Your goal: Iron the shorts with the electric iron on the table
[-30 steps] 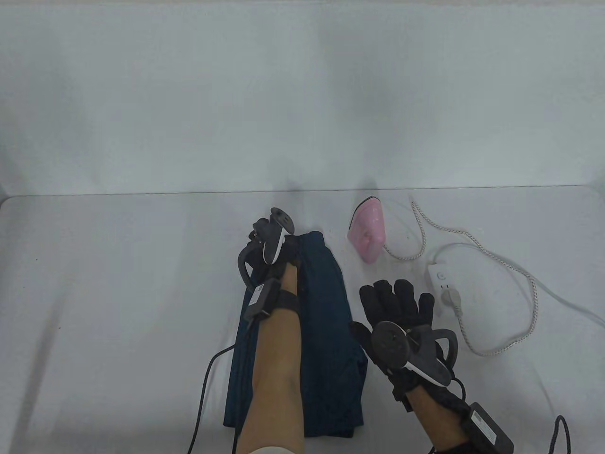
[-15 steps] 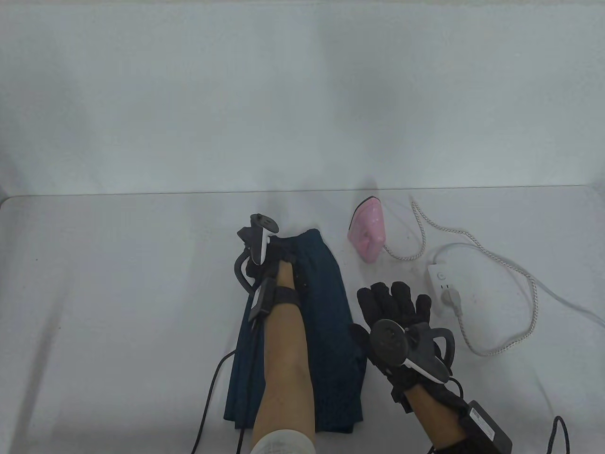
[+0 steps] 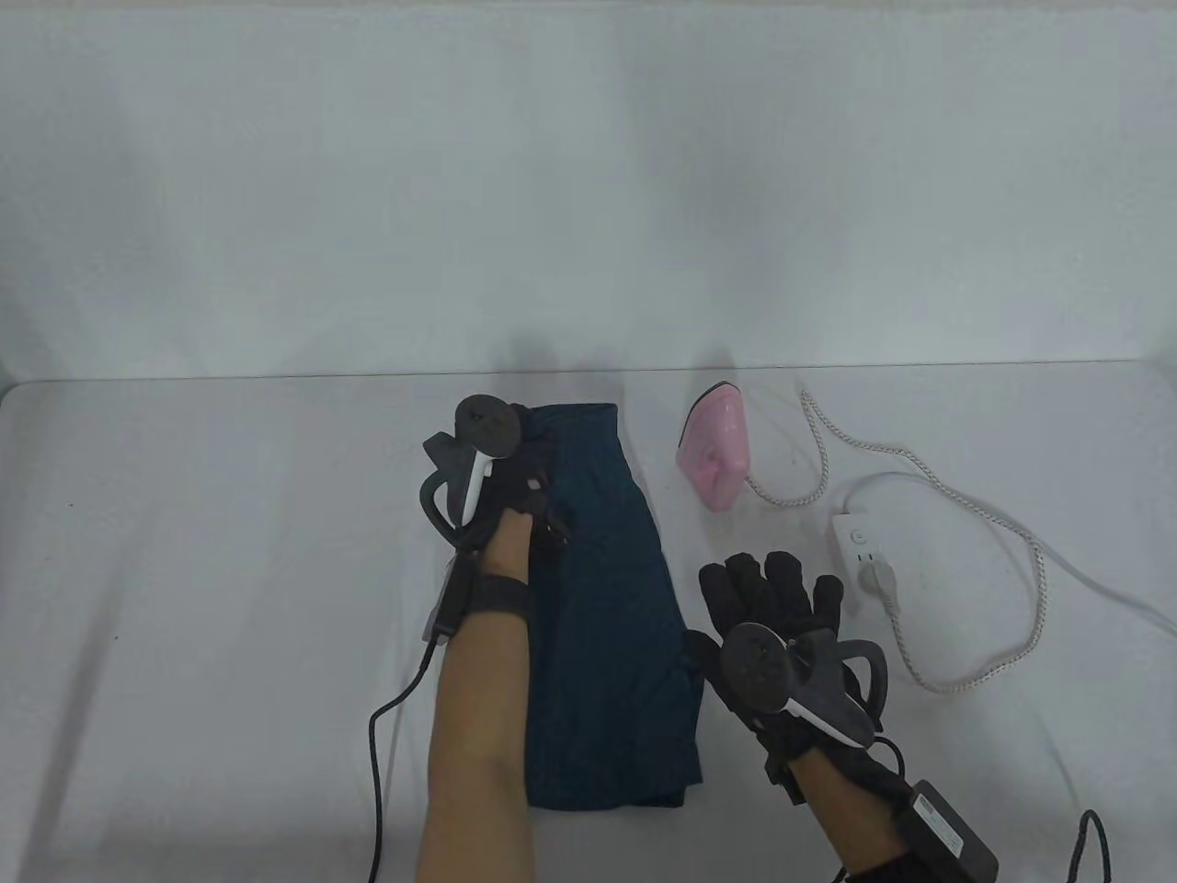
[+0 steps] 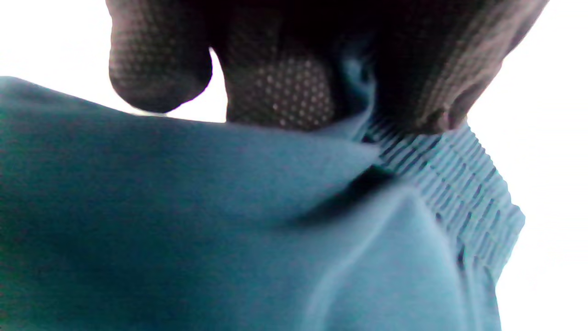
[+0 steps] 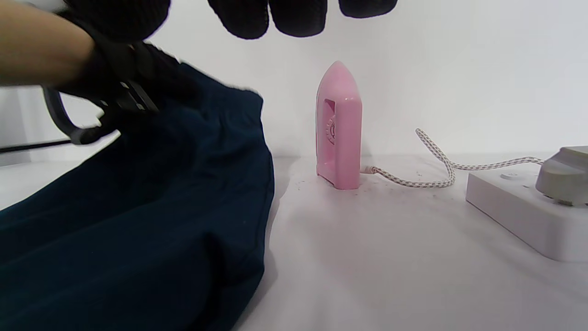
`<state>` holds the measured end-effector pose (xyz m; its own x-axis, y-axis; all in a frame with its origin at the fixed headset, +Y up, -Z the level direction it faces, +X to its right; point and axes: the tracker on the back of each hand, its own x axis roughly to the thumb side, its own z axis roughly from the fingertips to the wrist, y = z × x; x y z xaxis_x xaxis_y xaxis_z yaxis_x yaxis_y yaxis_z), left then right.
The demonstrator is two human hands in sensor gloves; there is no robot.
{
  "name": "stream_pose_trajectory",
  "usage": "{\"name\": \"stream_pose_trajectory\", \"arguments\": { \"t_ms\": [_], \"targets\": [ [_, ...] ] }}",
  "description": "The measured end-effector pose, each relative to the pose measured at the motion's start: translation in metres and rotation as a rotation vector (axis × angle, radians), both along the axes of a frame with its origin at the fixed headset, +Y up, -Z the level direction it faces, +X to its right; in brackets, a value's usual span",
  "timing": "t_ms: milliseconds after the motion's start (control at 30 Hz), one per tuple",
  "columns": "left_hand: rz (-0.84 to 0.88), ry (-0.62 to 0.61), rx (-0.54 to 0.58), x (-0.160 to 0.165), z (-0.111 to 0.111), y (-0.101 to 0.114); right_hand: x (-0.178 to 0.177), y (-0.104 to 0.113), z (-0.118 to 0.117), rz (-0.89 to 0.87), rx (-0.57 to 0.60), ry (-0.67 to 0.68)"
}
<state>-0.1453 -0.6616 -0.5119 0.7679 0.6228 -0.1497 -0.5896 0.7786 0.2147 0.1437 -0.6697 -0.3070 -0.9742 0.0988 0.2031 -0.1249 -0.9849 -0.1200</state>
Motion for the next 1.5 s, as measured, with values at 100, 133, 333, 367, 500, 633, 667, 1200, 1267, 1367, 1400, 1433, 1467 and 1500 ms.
{"name": "stream_pose_trajectory", "arguments": {
  "t_ms": [100,133,333,367,500,633,667,1200,1267,1367,1400,1433,1467,1500],
  "targets": [
    [0.065,-0.045,0.091,-0.009,0.02,0.022,-0.001,-0.001,0.0,0.008,0.001,0.005],
    [0.098,-0.061,0.115,-0.013,0.029,0.03,-0.002,0.0,0.0,0.011,0.001,0.008],
    [0.261,-0.191,0.202,-0.029,0.082,0.061,-0.003,0.003,0.002,-0.003,0.008,0.035],
    [0.285,-0.214,0.207,-0.031,0.092,0.064,-0.003,0.003,0.002,-0.011,0.007,0.038],
    [0.351,-0.286,0.205,-0.034,0.132,0.065,-0.005,0.007,-0.001,-0.046,-0.002,0.052],
    [0.402,-0.336,0.202,-0.034,0.165,0.059,-0.013,0.021,-0.007,-0.092,0.016,0.068],
    [0.412,-0.346,0.199,-0.034,0.17,0.056,-0.016,0.025,-0.008,-0.104,0.026,0.084],
    [0.483,-0.517,0.146,-0.045,0.19,0.007,-0.112,0.054,-0.047,-0.773,-0.312,0.455],
    [0.459,-0.525,0.124,-0.044,0.192,0.002,-0.113,0.05,-0.05,-0.766,-0.356,0.479],
    [0.409,-0.604,0.057,-0.04,0.192,0.0,-0.11,0.044,-0.051,-0.709,-0.421,0.543],
    [0.38,-0.62,0.044,-0.039,0.192,-0.001,-0.108,0.041,-0.052,-0.705,-0.445,0.563],
    [0.339,-0.628,0.045,-0.036,0.193,0.0,-0.106,0.039,-0.053,-0.702,-0.474,0.586],
    [0.298,-0.633,0.048,-0.035,0.192,0.0,-0.106,0.037,-0.054,-0.697,-0.501,0.603],
    [0.273,-0.641,0.044,-0.034,0.192,0.0,-0.105,0.036,-0.055,-0.69,-0.524,0.621]
  ]
}}
